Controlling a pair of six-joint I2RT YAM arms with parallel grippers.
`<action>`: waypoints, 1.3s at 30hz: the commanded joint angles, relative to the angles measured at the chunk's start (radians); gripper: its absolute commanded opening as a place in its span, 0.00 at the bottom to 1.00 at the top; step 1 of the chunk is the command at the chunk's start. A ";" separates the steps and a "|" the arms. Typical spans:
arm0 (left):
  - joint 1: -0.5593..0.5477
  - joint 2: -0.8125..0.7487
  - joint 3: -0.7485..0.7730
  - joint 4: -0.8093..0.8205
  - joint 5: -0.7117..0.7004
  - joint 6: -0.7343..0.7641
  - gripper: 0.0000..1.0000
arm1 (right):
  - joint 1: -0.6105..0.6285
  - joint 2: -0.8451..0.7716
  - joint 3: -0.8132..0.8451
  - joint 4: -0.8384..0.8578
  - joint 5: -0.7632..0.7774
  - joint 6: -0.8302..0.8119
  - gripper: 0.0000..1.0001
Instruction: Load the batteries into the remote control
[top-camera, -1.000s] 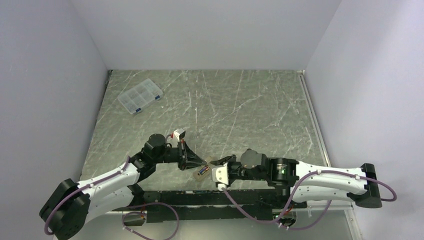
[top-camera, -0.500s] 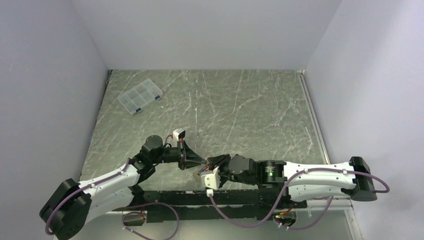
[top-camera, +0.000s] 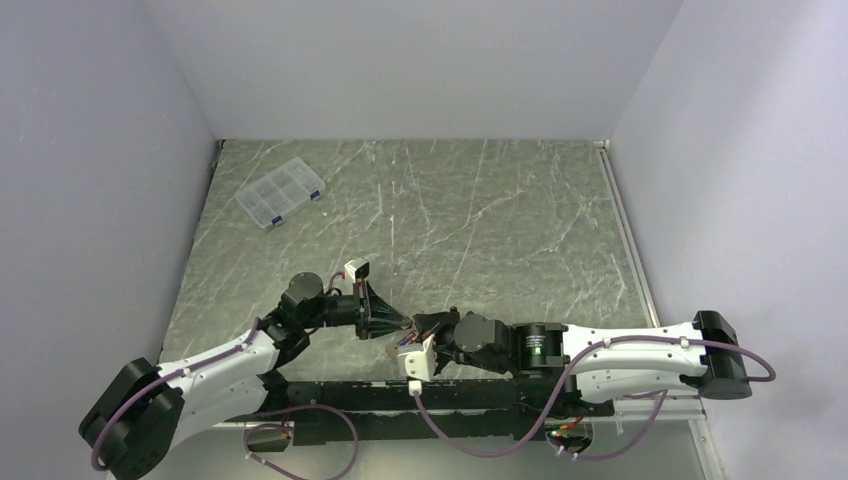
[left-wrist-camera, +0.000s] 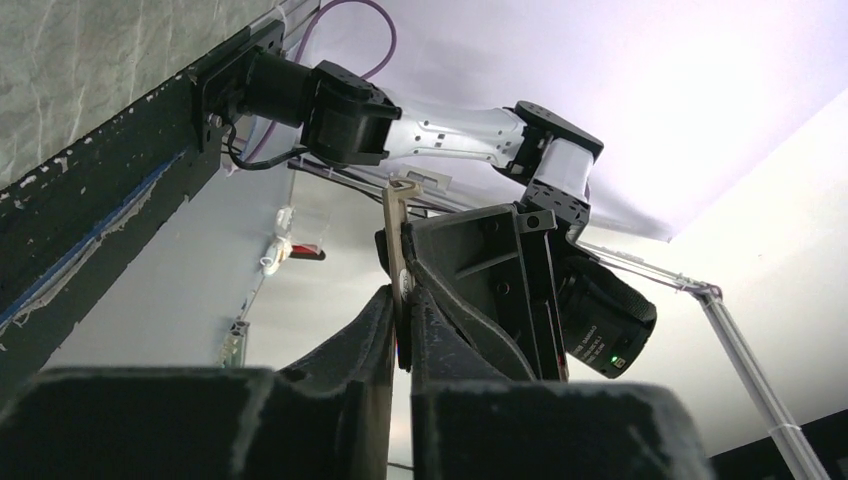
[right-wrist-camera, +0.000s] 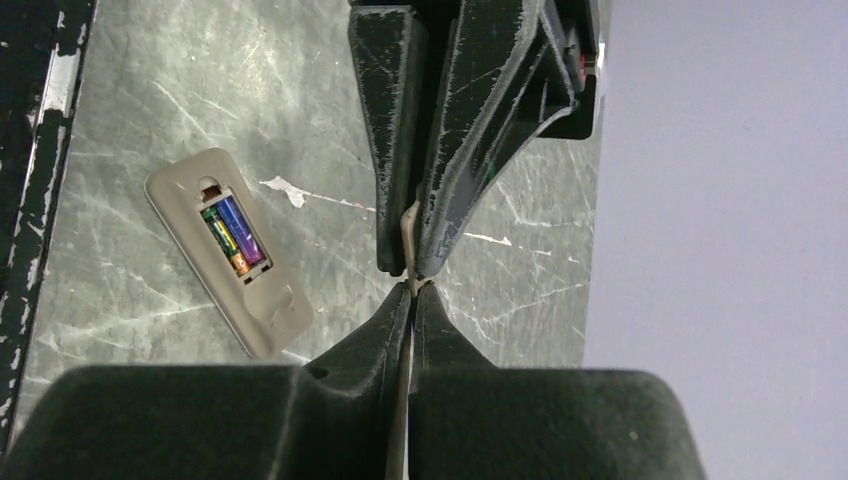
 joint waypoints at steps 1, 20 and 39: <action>0.000 -0.003 0.002 0.065 0.029 0.019 0.22 | 0.005 -0.024 -0.006 0.076 0.031 0.012 0.00; 0.027 -0.210 0.240 -0.683 -0.161 0.463 0.62 | -0.244 -0.038 0.176 -0.247 -0.206 0.550 0.00; 0.027 -0.228 0.525 -1.230 -0.428 0.857 0.59 | -0.724 0.282 0.261 -0.403 -0.720 0.964 0.00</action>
